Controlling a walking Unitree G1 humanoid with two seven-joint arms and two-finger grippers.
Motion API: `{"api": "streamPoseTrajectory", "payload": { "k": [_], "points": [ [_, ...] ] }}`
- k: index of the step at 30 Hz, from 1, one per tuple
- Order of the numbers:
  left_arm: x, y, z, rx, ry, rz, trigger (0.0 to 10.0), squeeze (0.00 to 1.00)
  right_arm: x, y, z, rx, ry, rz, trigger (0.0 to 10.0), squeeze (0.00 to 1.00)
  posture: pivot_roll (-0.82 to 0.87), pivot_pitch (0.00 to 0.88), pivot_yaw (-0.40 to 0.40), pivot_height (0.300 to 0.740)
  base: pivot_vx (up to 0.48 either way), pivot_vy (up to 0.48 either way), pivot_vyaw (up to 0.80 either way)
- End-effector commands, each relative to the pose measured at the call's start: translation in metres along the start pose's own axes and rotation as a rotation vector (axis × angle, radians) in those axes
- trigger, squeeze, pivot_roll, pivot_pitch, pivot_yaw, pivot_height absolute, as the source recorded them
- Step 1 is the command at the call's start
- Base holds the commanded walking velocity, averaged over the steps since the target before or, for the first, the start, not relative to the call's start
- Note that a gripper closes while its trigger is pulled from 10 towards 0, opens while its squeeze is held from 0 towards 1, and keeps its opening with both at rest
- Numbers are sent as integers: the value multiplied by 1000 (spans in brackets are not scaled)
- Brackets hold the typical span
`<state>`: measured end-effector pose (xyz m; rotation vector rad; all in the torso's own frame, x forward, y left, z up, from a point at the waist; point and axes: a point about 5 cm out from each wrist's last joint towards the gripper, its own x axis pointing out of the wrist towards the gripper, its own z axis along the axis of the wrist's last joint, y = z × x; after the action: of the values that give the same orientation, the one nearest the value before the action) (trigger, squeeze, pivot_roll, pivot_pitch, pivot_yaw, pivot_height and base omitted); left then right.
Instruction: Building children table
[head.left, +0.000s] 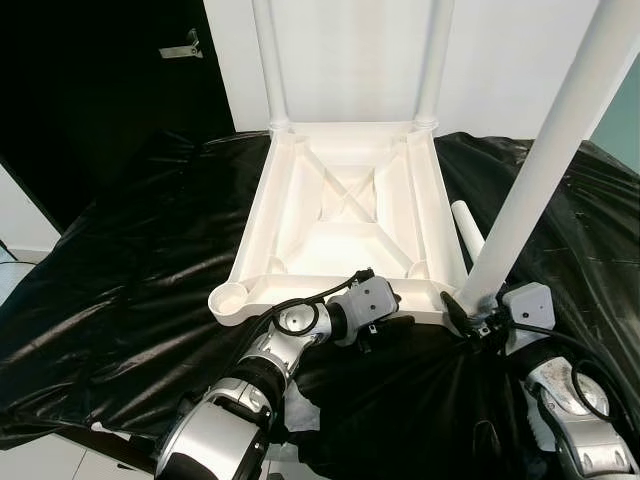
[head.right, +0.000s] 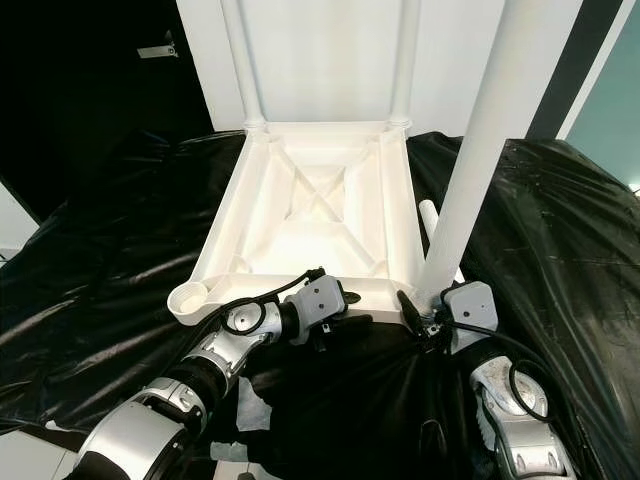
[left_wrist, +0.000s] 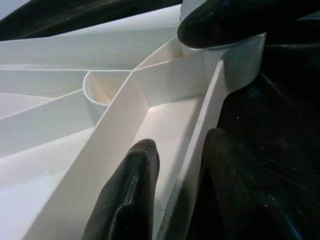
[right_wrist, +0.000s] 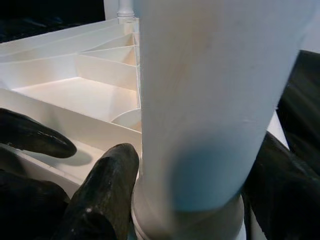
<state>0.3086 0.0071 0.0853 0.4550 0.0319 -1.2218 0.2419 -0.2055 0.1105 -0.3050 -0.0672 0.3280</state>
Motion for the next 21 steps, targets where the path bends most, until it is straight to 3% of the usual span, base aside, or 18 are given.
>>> {"api": "streamPoseTrajectory", "payload": {
  "k": [1,2,4,6,11,13,15,18,21],
  "points": [
    [-1,-11,-21,-73,88,30,10000,0,-2,3,-5,64,36,38,0,0,-118,0,26,740,0,0,0],
    [-1,-11,-21,-73,88,30,10000,0,-2,3,-5,64,36,38,0,0,-118,0,26,740,0,0,0],
    [-1,-12,-21,-72,91,25,10000,0,-6,9,-10,198,61,48,0,0,-122,0,27,740,0,0,0],
    [0,-12,-20,-71,89,22,10000,0,-8,12,-12,248,68,32,0,0,-120,0,27,740,0,0,0],
    [1,-11,-19,-72,85,23,10000,0,-12,21,-14,272,56,-34,0,0,-127,0,29,740,0,0,0],
    [1,-12,-19,-72,85,20,10000,0,-14,29,-9,286,-4,-172,0,0,-125,0,29,740,0,0,0],
    [1,-12,-19,-72,85,20,10000,0,-14,29,-9,286,-4,-172,0,0,-125,0,29,740,0,0,0],
    [1,-12,-19,-72,86,19,10000,0,-16,34,-7,312,-26,-303,0,0,-125,0,29,740,0,0,0],
    [1,-12,-19,-73,87,19,10000,0,-16,36,-7,320,-24,-343,0,0,-125,0,29,740,0,0,0]
  ]
}}
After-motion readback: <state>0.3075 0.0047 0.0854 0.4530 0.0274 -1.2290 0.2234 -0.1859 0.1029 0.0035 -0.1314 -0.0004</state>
